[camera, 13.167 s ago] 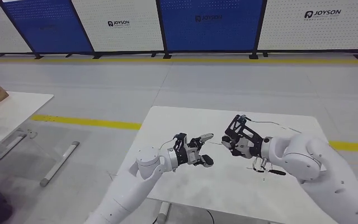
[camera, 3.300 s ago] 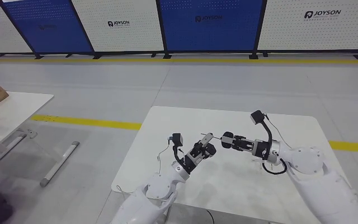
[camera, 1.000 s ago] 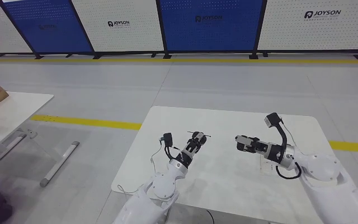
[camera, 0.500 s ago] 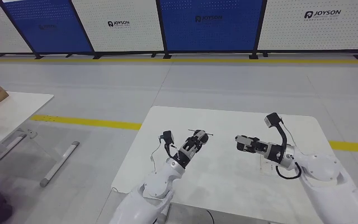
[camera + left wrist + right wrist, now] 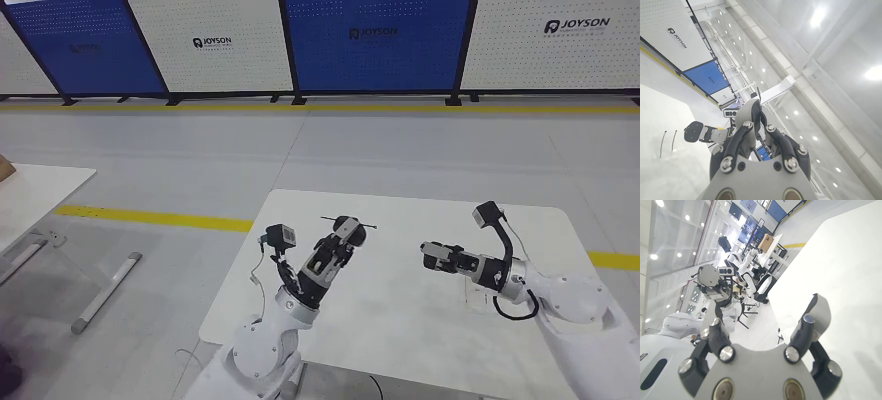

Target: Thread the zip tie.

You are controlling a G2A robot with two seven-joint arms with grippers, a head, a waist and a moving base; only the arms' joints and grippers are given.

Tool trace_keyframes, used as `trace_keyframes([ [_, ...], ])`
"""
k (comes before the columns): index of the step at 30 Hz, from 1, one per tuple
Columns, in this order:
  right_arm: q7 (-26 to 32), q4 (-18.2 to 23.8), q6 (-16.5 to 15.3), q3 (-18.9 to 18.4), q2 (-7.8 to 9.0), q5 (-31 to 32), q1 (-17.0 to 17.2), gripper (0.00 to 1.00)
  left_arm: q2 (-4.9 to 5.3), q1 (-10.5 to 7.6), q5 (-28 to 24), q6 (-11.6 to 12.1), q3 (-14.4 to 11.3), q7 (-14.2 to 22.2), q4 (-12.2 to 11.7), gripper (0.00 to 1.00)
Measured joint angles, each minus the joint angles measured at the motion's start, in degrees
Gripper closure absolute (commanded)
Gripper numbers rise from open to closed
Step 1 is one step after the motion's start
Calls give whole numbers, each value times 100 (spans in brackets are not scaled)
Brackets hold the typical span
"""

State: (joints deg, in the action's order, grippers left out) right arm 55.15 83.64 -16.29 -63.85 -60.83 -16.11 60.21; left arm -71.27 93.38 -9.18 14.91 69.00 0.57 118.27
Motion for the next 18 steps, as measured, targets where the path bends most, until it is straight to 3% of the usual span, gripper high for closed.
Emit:
trace_keyframes([
  [8,0,0,0,0,0,0,0,0,-4,-31,67,-81,6,-63,-97,100],
  [12,0,0,0,0,0,0,0,0,-48,-271,531,-489,-136,-461,-619,100],
  [18,0,0,0,0,0,0,0,0,-165,-869,1089,-1074,-607,-904,-1636,100],
])
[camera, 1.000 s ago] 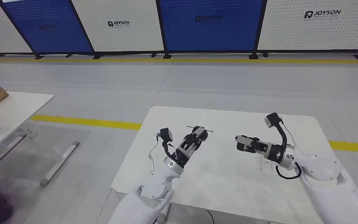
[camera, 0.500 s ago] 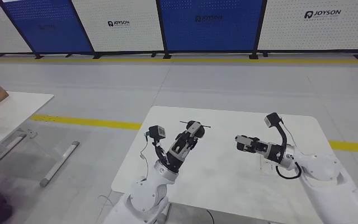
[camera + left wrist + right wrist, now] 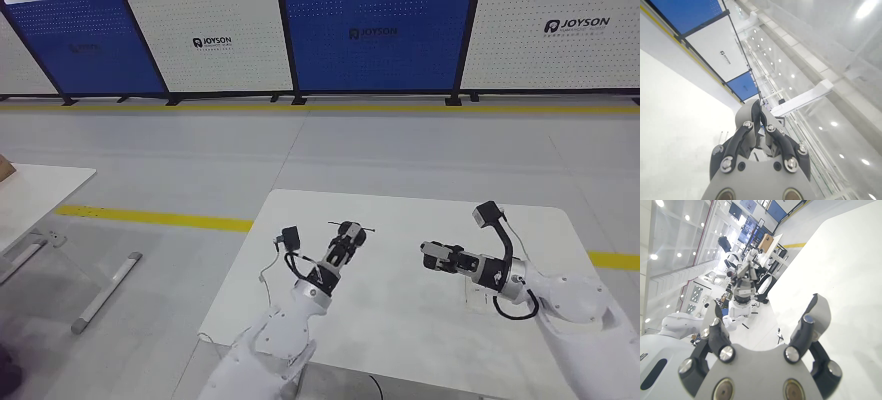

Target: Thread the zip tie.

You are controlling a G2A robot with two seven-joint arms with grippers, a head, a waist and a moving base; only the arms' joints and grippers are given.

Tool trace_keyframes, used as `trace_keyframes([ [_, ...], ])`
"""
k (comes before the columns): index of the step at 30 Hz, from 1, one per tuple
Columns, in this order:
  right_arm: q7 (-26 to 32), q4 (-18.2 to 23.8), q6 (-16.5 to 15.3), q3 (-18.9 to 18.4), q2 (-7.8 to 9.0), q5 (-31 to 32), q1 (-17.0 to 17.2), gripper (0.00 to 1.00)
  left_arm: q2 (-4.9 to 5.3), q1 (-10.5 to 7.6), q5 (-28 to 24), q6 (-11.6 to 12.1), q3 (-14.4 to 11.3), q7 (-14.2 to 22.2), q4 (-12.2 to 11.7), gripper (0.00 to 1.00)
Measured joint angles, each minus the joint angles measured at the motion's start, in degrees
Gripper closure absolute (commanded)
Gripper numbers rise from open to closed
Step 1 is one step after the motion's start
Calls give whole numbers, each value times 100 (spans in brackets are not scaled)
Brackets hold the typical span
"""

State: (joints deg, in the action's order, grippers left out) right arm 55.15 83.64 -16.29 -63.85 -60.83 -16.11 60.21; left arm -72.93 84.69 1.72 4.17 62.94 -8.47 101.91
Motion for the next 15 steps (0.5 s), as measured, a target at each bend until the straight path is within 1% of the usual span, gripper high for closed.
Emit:
trace_keyframes([
  [1,0,0,0,0,0,0,0,0,-20,-88,29,-74,-66,-43,-185,100],
  [3,0,0,0,0,0,0,0,0,-49,-200,142,-178,-170,-119,-475,100],
  [7,0,0,0,0,0,0,0,0,-94,-317,240,-331,-296,-220,-867,100],
  [10,0,0,0,0,0,0,0,0,-115,-355,190,-314,-318,-223,-1019,100],
  [12,0,0,0,0,0,0,0,0,-123,-369,167,-277,-317,-211,-1046,100],
  [14,0,0,0,0,0,0,0,0,-126,-355,98,-178,-296,-153,-976,100],
  [15,0,0,0,0,0,0,0,0,-125,-333,39,-106,-271,-116,-901,100],
])
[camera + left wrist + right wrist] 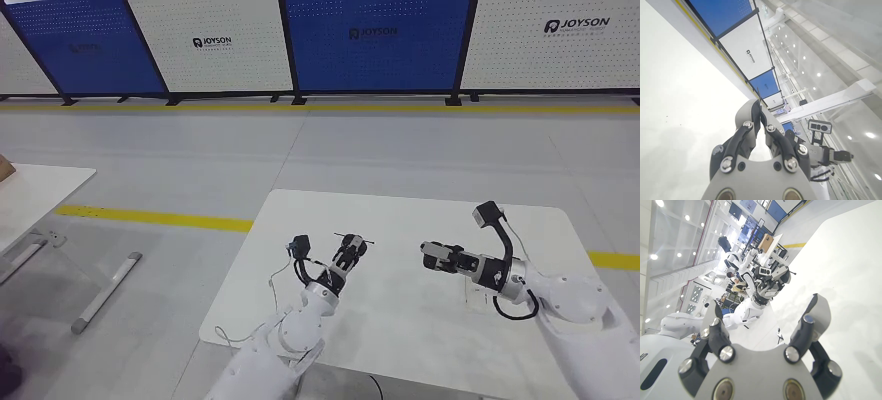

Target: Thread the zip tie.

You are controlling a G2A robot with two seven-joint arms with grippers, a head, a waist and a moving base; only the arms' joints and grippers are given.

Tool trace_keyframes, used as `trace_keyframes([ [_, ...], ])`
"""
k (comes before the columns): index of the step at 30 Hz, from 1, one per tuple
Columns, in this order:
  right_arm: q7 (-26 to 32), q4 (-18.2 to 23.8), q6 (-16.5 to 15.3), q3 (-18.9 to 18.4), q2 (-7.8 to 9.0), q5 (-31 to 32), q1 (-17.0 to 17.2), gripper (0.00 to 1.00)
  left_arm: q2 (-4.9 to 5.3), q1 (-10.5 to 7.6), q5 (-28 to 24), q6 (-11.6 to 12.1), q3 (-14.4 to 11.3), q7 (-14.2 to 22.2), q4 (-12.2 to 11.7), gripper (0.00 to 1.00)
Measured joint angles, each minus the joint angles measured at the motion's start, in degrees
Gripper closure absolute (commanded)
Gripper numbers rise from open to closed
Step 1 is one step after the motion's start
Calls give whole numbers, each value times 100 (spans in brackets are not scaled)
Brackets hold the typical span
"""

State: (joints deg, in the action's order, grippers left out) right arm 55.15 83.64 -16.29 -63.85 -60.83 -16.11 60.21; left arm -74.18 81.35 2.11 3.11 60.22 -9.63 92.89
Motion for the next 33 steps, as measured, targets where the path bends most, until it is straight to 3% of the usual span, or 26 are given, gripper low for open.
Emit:
trace_keyframes([
  [3,0,0,0,0,0,0,0,0,25,164,-248,378,168,142,392,100],
  [5,0,0,0,0,0,0,0,0,64,382,-452,718,372,265,800,100],
  [10,0,0,0,0,0,0,0,0,180,1143,-713,1636,914,665,1962,100],
  [15,0,0,0,0,0,0,0,0,235,1761,-594,1635,1279,809,3005,100],
  [18,0,0,0,0,0,0,0,0,239,1958,-409,1636,1304,769,3220,100],
  [21,0,0,0,0,0,0,0,0,241,1997,-320,1637,1322,792,3074,100],
  [24,0,0,0,0,0,0,0,0,222,1858,-220,1637,1287,673,2681,100],
  [27,0,0,0,0,0,0,0,0,175,1638,143,1615,1079,331,2118,100],
  [33,0,0,0,0,0,0,0,0,93,1150,551,1111,756,-41,1039,100],
])
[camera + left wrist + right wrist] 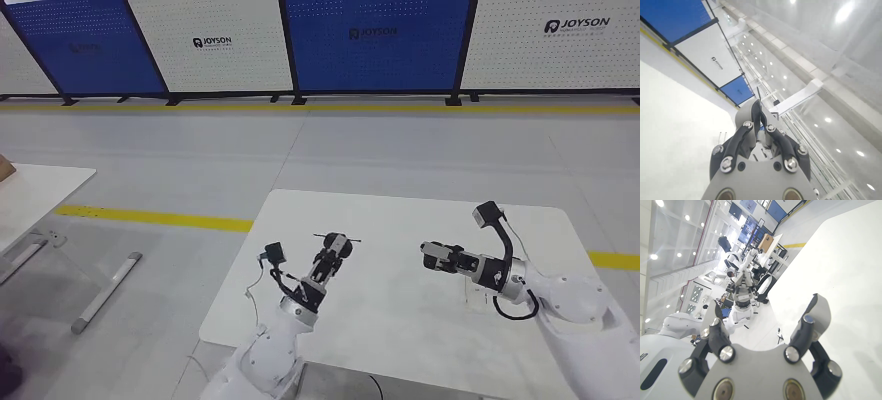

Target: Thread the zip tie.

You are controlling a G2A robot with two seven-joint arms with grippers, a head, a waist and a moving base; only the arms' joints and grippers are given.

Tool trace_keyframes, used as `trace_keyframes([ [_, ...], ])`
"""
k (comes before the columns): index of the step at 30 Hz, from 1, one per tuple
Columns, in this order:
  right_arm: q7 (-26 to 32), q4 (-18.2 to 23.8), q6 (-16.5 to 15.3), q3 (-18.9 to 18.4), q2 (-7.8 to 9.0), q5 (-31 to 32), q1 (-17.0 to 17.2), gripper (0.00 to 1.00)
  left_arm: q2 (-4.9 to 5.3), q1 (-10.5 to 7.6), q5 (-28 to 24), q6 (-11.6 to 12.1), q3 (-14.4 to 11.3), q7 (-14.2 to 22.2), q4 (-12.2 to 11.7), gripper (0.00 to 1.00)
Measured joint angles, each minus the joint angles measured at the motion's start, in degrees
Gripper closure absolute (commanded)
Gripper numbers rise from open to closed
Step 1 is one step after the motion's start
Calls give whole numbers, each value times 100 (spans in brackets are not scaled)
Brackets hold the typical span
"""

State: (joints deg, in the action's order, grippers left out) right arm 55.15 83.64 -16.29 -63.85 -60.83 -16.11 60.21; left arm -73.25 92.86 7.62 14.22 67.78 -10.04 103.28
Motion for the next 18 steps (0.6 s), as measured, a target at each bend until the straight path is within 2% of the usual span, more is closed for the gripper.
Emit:
trace_keyframes([
  [1,0,0,0,0,0,0,0,0,-26,-85,69,-133,-88,-122,-208,100],
  [4,0,0,0,0,0,0,0,0,-70,-301,-19,-465,-248,-115,-655,100],
  [7,0,0,0,0,0,0,0,0,-94,-458,17,-709,-329,-55,-944,100],
  [9,0,0,0,0,0,0,0,0,-106,-520,71,-738,-366,-75,-1030,100],
  [11,0,0,0,0,0,0,0,0,-113,-536,48,-667,-370,-99,-1008,100],
  [13,0,0,0,0,0,0,0,0,-112,-502,-41,-485,-339,-70,-872,100],
  [15,0,0,0,0,0,0,0,0,-101,-430,-84,-278,-292,-25,-655,100],
  [18,0,0,0,0,0,0,0,0,-71,-256,-79,63,-190,54,-190,100],
])
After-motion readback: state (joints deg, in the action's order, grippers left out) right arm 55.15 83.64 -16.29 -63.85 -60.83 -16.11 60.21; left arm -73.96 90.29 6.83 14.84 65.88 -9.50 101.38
